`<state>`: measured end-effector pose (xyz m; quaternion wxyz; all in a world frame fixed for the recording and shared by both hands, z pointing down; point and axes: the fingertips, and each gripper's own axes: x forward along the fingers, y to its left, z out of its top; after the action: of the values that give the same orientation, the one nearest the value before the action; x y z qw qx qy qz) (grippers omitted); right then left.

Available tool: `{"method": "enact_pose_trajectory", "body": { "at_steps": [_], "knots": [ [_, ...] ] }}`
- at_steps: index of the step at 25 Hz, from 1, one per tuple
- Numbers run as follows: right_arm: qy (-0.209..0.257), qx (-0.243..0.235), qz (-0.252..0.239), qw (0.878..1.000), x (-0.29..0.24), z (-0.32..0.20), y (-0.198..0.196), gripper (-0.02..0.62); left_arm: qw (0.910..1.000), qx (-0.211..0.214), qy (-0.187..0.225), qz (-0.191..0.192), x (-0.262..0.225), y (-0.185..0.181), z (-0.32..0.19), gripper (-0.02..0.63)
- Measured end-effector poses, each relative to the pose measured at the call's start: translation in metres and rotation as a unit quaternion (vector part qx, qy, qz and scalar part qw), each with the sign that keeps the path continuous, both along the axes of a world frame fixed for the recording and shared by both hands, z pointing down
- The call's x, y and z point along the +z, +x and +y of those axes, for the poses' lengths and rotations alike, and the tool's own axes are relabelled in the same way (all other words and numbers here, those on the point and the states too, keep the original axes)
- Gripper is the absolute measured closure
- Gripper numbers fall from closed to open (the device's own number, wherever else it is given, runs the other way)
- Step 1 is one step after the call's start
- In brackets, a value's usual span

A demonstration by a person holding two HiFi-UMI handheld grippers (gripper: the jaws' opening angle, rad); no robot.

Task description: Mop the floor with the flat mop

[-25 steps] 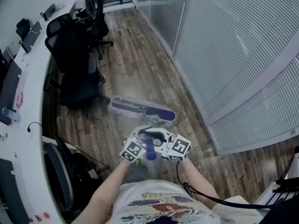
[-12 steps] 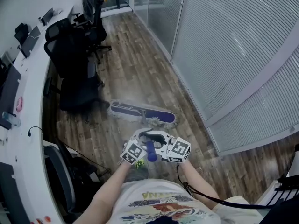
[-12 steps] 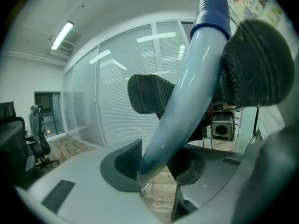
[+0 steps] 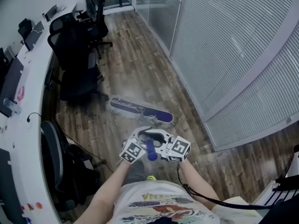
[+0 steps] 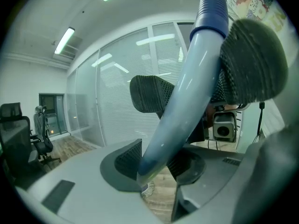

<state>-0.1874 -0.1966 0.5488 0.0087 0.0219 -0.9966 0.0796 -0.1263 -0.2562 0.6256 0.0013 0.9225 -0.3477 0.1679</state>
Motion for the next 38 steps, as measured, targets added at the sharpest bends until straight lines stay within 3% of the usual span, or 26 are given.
{"method": "enact_pose_trajectory", "body": {
  "at_steps": [7,20,38],
  "knots": [
    [0.001,-0.017,0.015,1.000,0.006,0.069,0.033,0.403,0.9999,-0.006,-0.011,-0.008,0.006,0.033,0.068,0.480],
    [0.000,-0.027,0.018,0.999,-0.001,0.173,0.047,0.403,0.9997,-0.014,-0.019,0.006,-0.002,0.047,0.171,0.479],
    [0.005,-0.013,0.043,0.999,0.004,0.427,0.037,0.403,0.9994,0.007,-0.022,0.025,0.000,0.042,0.427,0.472]
  ]
}}
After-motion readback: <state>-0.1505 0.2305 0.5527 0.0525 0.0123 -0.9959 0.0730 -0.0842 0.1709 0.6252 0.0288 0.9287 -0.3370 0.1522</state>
